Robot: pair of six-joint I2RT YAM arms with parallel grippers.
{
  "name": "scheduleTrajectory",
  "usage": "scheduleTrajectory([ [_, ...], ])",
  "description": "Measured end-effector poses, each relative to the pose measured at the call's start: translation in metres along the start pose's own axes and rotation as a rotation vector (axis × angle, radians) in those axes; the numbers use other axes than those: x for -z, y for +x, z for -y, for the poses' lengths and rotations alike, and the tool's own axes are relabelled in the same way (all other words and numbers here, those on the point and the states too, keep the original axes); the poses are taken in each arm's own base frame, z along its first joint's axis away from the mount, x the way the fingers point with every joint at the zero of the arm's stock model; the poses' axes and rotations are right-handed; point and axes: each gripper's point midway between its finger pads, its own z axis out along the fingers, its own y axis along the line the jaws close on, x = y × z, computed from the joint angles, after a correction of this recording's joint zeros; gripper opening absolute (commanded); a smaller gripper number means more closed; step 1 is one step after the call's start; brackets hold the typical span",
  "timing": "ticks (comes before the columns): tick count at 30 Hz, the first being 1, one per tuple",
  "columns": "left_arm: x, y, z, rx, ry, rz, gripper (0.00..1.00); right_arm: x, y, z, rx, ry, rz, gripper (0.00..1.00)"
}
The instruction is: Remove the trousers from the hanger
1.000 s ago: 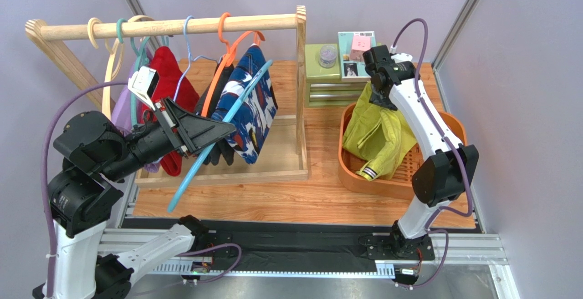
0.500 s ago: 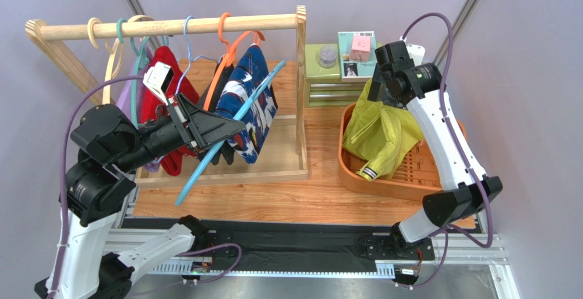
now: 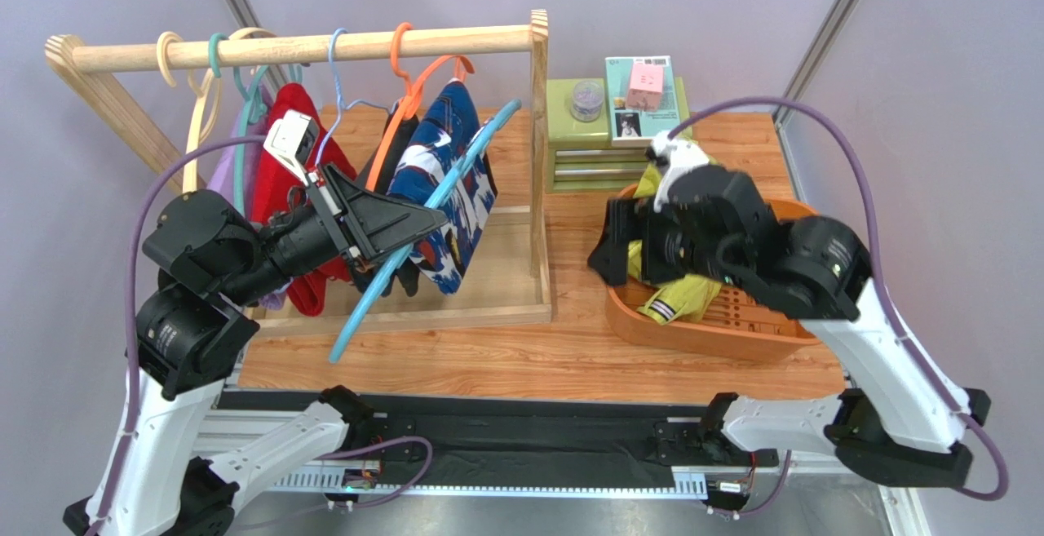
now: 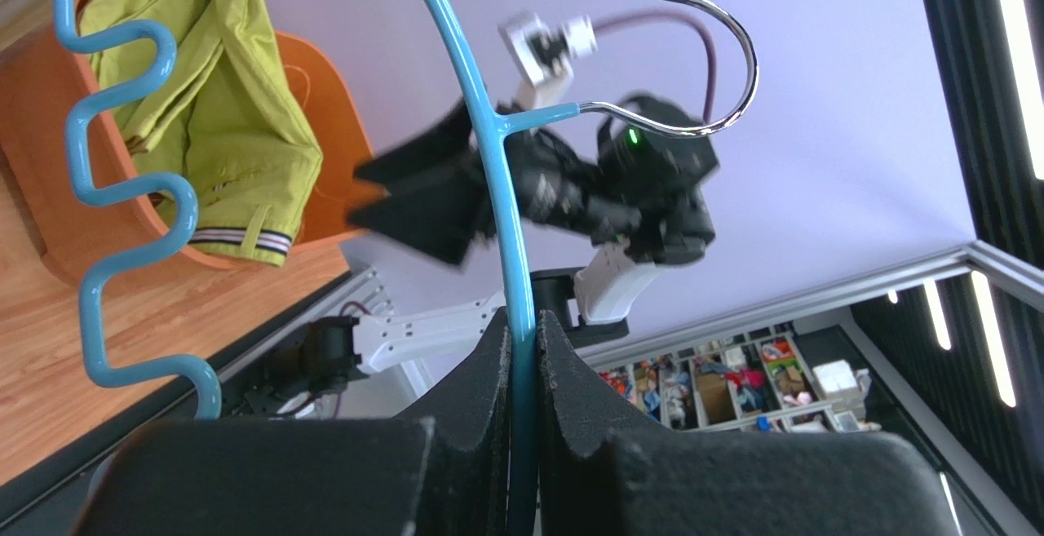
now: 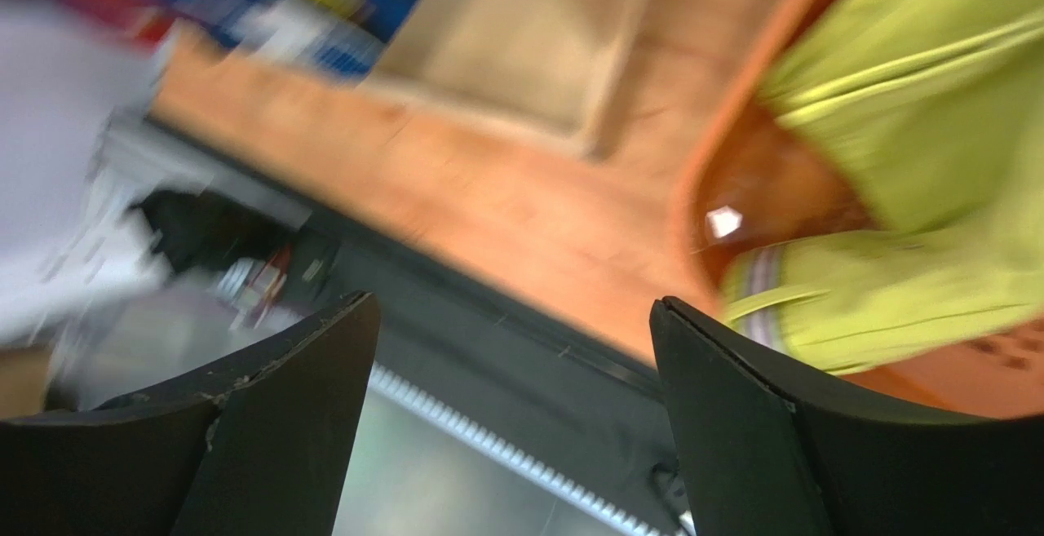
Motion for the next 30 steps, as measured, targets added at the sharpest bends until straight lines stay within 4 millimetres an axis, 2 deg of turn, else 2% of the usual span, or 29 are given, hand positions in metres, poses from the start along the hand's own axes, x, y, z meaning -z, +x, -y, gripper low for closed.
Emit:
scheduleTrajectory([
  [2,-0.001,0.000,-0.003,0.018,0.001,0.008,0.00,0.018,0.027,-0.031,0.040,-0.140,-0.052,0.87],
  [5,-0.003,-0.001,-0.010,0.057,-0.002,0.029,0.00,0.039,0.057,-0.073,0.101,-0.317,-0.085,0.87],
  [8,-0.005,-0.002,-0.017,0.105,-0.005,0.049,0.00,0.056,0.072,-0.126,0.158,-0.494,-0.082,0.87],
  [11,-0.006,-0.004,-0.018,0.139,-0.002,0.065,0.00,0.061,0.066,-0.175,0.172,-0.588,-0.045,0.83],
  [15,-0.004,-0.009,-0.015,0.178,0.020,0.100,0.00,0.046,0.052,-0.232,0.206,-0.630,-0.001,0.77],
  [17,0.000,-0.010,-0.016,0.203,0.028,0.124,0.00,0.034,0.051,-0.250,0.233,-0.633,0.016,0.73],
  [22,0.016,-0.015,-0.013,0.222,0.050,0.200,0.00,0.018,0.045,-0.276,0.290,-0.638,0.060,0.62],
  [26,0.026,-0.018,-0.002,0.216,0.091,0.229,0.00,0.024,0.030,-0.290,0.285,-0.675,0.112,0.58],
  [30,0.025,-0.019,-0.002,0.230,0.102,0.231,0.00,0.033,0.023,-0.301,0.277,-0.731,0.138,0.54],
])
